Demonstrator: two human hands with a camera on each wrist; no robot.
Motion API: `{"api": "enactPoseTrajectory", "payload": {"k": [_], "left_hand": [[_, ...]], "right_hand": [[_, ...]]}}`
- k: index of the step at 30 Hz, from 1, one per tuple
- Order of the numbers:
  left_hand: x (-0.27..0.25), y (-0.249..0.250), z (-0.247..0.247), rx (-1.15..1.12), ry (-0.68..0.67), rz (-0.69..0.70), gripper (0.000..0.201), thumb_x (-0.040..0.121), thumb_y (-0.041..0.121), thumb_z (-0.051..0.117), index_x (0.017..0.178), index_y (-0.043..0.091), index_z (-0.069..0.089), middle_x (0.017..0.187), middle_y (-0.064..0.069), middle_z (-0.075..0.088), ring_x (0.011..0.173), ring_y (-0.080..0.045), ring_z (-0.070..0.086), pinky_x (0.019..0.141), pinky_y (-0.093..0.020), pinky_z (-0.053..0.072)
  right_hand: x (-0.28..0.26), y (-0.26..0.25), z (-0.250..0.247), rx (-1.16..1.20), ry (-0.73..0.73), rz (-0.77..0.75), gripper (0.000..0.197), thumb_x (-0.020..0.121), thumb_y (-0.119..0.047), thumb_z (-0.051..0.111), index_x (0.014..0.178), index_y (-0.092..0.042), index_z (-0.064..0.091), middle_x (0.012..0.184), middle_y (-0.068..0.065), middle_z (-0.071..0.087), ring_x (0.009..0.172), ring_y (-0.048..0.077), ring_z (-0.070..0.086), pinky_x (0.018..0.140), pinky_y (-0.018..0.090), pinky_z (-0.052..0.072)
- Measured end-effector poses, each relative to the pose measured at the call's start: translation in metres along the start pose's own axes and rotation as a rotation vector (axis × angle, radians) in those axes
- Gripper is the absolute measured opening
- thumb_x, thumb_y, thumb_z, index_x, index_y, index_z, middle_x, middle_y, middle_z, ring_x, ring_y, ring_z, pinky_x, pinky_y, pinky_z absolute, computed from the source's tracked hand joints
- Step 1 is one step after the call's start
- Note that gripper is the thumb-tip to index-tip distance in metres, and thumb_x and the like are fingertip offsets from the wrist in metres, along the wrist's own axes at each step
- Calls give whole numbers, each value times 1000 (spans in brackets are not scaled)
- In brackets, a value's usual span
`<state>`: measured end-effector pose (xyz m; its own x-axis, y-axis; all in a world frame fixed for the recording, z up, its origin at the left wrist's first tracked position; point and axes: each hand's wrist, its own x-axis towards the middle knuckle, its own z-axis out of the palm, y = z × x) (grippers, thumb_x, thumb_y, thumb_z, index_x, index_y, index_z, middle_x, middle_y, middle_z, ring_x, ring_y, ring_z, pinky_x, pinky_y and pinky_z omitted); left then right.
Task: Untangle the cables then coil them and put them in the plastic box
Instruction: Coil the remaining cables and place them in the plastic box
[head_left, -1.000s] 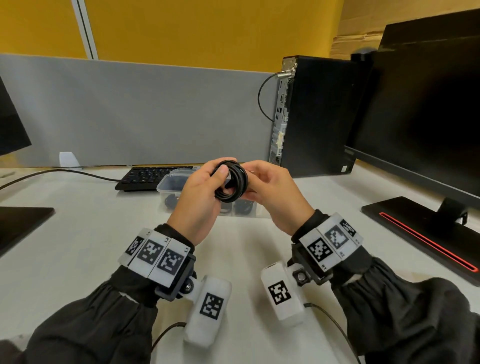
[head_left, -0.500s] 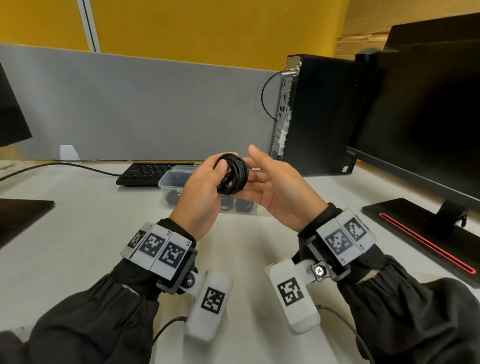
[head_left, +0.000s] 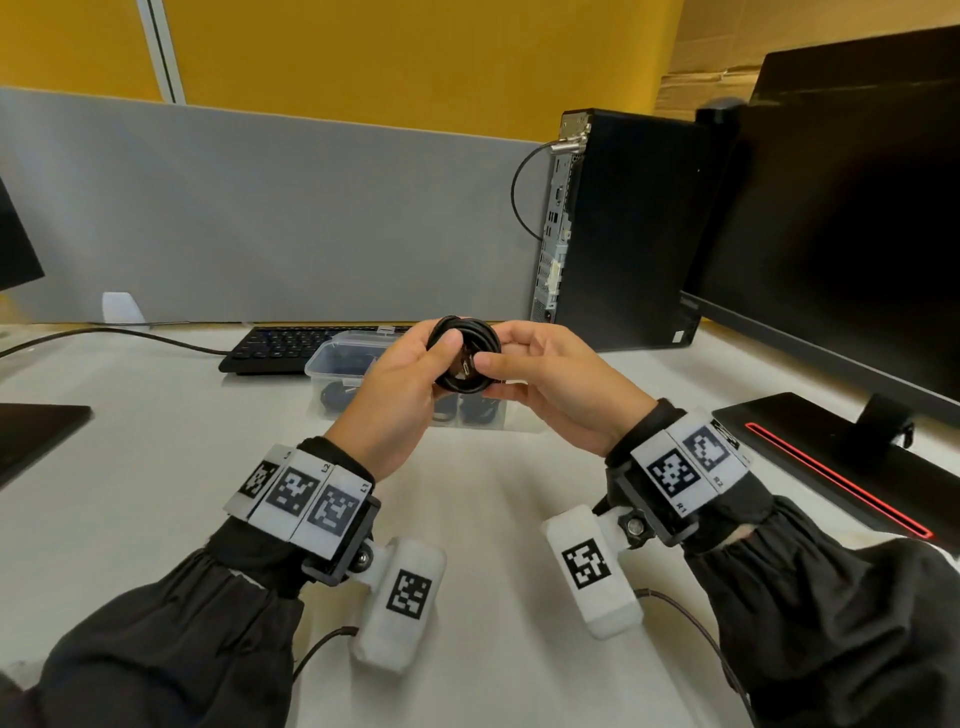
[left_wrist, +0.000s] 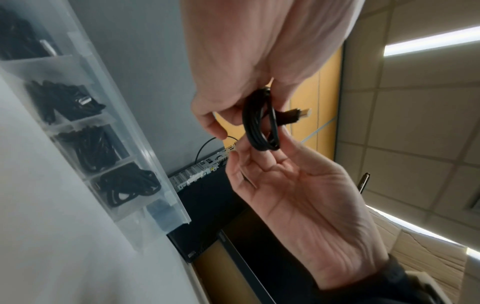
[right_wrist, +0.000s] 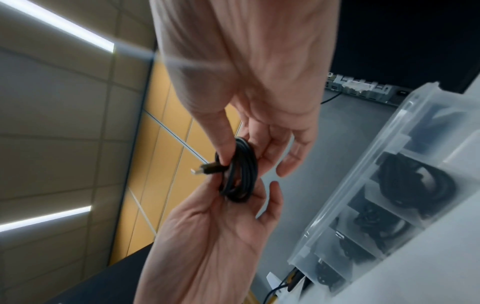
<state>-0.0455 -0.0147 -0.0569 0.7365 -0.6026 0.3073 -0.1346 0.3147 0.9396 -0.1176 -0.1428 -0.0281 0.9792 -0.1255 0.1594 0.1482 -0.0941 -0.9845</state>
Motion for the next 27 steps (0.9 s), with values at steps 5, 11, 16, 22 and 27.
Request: {"api": "enactPoseTrajectory", "payload": {"k": [5,11,16,22,27], "left_hand": [[1,-4,4,1,65,15,31,101,19,34,122,4,50,117,-17,60,113,-27,56,97,-39,45],[1,-4,5,-95,79,9,35,102,17,30,129,1,46,126,-19,57,119,-29,55,94,-36,48],[1,0,8,-171,74,35,35,102,16,32,130,-1,44,127,-17,58,117,-24,57,91,-32,51],[-2,1,10,-224,124,69,33,100,12,35,130,-3,37,121,-17,57,106,-19,61,91,-34,52],[-2,4,12,-287,151,130,26,99,5,37,124,1,37,103,-12,58,89,-10,64,75,-23,54]], "right_hand": [[-7,0,3,14,-85,-67,53,82,2,64,122,-21,40,97,10,67,91,22,63,83,31,49],[-9,-6,12,-174,20,-288,16,83,3,64,94,-8,60,88,4,65,79,10,64,72,18,53],[-4,-3,15,-717,228,-562,9,87,-14,63,94,-16,68,88,-9,63,85,8,58,81,28,52],[4,-2,14,-1165,447,-886,7,80,-13,66,84,-6,68,78,8,51,70,14,45,46,34,49],[4,-7,11,-1523,463,-1038,13,83,-10,67,74,-3,60,72,9,52,62,21,49,38,28,39]]}}
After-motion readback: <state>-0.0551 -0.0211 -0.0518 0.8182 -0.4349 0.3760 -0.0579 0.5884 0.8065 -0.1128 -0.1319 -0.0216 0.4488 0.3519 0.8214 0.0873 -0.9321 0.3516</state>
